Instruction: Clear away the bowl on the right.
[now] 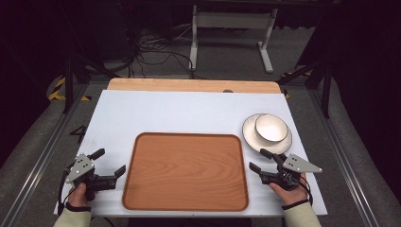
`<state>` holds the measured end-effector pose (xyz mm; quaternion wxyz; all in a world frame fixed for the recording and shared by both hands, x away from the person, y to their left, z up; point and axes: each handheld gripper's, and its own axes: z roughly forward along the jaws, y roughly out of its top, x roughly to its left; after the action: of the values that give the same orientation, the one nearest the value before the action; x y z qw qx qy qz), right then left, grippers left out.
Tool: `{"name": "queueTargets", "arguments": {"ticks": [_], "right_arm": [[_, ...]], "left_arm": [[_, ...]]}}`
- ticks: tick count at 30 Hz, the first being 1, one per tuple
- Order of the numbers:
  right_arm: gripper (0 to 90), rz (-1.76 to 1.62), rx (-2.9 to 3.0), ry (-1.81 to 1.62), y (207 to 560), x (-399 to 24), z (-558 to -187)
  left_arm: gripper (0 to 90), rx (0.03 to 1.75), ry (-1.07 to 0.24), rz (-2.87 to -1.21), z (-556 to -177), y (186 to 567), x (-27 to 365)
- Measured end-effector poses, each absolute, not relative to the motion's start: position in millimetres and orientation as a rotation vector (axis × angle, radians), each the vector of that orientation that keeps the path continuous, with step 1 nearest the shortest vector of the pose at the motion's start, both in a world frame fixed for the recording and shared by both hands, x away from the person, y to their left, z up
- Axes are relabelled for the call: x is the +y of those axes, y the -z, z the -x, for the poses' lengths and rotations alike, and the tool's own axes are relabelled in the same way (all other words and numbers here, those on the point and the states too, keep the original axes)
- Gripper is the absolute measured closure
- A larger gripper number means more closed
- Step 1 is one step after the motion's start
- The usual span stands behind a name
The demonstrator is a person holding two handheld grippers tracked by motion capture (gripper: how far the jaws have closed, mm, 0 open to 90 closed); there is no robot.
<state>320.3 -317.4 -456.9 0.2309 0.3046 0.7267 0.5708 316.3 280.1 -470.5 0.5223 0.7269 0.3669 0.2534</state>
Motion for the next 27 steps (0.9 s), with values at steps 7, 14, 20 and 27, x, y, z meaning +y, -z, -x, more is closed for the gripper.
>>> {"name": "queueTargets", "arguments": {"ticks": [7, 14, 20, 27], "right_arm": [[29.9, -0.820, 2.018, -1.555, 456.5, -315.4, -319.8], [29.3, -0.830, 2.010, -1.555, 456.2, -315.6, -320.3], [28.3, -0.836, 1.983, -1.573, 452.2, -315.6, -323.9], [27.3, -0.841, 1.947, -1.582, 438.8, -317.3, -325.4]], "left_arm": [[0.4, 0.880, -0.607, -1.741, -316.3, 470.5, 280.0], [0.5, 0.881, -0.607, -1.745, -316.5, 470.3, 280.2], [0.4, 0.881, -0.605, -1.744, -316.5, 470.4, 280.2], [0.4, 0.882, -0.605, -1.744, -316.5, 470.4, 280.1]]}}
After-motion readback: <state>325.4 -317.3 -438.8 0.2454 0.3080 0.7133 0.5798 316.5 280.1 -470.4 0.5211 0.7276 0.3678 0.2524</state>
